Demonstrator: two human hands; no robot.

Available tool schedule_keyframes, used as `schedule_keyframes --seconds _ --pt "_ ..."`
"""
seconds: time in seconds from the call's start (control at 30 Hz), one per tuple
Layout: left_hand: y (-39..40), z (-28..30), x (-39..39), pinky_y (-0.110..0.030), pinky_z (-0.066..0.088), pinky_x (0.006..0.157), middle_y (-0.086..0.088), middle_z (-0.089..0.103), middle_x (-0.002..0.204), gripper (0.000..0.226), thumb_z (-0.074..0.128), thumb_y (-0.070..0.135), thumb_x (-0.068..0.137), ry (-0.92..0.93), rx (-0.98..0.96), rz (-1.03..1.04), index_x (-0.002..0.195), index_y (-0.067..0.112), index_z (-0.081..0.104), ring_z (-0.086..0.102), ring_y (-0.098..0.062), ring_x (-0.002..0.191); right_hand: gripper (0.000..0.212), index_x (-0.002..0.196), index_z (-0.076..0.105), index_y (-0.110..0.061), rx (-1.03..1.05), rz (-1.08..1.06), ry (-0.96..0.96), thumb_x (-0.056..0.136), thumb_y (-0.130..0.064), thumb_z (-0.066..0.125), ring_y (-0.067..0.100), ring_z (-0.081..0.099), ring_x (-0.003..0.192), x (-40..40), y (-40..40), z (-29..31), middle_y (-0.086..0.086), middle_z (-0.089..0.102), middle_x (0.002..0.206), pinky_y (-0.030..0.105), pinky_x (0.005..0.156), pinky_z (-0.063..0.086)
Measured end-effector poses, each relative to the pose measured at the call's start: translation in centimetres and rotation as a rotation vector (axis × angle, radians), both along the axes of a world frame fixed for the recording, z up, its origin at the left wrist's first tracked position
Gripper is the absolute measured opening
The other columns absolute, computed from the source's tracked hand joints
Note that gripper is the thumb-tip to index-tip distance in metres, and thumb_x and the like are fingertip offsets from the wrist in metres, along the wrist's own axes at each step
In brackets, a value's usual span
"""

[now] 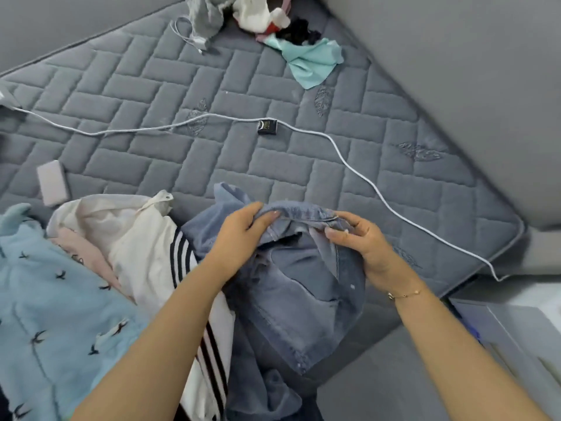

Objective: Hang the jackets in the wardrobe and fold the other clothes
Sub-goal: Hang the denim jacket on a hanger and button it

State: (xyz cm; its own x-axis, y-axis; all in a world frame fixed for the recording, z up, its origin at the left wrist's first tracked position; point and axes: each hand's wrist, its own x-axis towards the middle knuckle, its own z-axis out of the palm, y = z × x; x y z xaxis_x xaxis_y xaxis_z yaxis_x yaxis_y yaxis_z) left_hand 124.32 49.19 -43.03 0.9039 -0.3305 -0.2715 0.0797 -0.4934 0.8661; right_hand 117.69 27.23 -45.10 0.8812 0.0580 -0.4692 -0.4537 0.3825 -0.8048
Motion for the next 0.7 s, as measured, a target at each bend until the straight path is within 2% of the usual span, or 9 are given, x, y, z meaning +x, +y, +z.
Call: schedule_keyframes --seconds 0.1,0.17,0.2,0.37,0.43,0.53,0.7 --pt "-2.3 6.3 0.1 -0.032 0.034 0.068 -0.010 0.047 0.077 0.039 0.055 0.021 0.099 0.052 -0.153 0.014 0.087 -0.015 0.052 0.043 -0.016 0.072 0.022 0.091 0.073 -0.010 -0.146 -0.114 -0.006 0.070 -0.018 0.075 0.008 0.070 0.075 -2.6 -1.8 3.8 0.001 0.076 0.085 0.020 0.068 0.055" --pt "-3.9 9.9 -0.6 -0.033 0.033 0.070 -0.011 0.048 0.082 0.038 0.057 0.019 0.098 0.071 -0.210 -0.030 0.092 -0.018 0.054 0.043 -0.019 0.076 0.006 0.085 0.071 -0.011 -0.213 -0.158 -0.021 0.080 -0.014 0.069 0.005 0.067 0.067 -4.7 -2.6 6.1 -0.002 0.075 0.077 0.019 0.064 0.054" --pt "-4.5 11.4 -1.1 -0.034 0.032 0.071 -0.011 0.048 0.083 0.038 0.057 0.019 0.098 0.079 -0.228 -0.058 0.094 -0.019 0.054 0.042 -0.020 0.077 0.005 0.083 0.070 -0.011 -0.216 -0.198 -0.044 0.085 -0.012 0.065 0.005 0.066 0.066 -5.7 -2.9 7.3 -0.002 0.074 0.076 0.018 0.062 0.053" --pt "-5.5 17.5 -4.4 -0.036 0.033 0.073 -0.011 0.047 0.083 0.043 0.059 0.024 0.097 0.096 -0.225 -0.228 0.093 -0.018 0.053 0.040 -0.023 0.078 0.012 0.093 0.068 -0.008 -0.198 -0.457 -0.131 0.095 -0.012 0.057 0.010 0.068 0.071 -10.3 -4.3 14.2 0.003 0.074 0.083 0.022 0.064 0.055" --pt "-5.7 19.9 -6.0 -0.033 0.033 0.070 -0.009 0.045 0.080 0.041 0.059 0.027 0.097 0.083 -0.184 -0.346 0.087 -0.013 0.054 0.039 -0.021 0.076 0.011 0.092 0.067 -0.010 -0.203 -0.581 -0.139 0.096 -0.011 0.057 0.013 0.064 0.072 -11.9 -4.8 17.4 0.004 0.071 0.082 0.026 0.071 0.053" --pt "-5.8 23.2 -8.7 -0.035 0.035 0.073 -0.011 0.049 0.083 0.050 0.057 0.032 0.097 0.055 -0.158 -0.487 0.094 -0.018 0.054 0.043 -0.022 0.077 0.014 0.086 0.067 -0.012 -0.300 -0.680 -0.201 0.095 -0.007 0.058 0.017 0.057 0.078 -14.7 -4.9 22.5 0.006 0.066 0.082 0.033 0.081 0.046" --pt "-5.8 28.6 -13.6 -0.033 0.034 0.072 -0.007 0.048 0.078 0.048 0.052 0.034 0.100 -0.090 -0.251 -0.627 0.083 -0.011 0.054 0.043 -0.019 0.075 0.016 0.079 0.069 -0.017 -0.513 -0.797 -0.325 0.093 -0.010 0.063 0.009 0.058 0.067 -22.0 -3.5 30.1 -0.003 0.066 0.069 0.025 0.073 0.049"
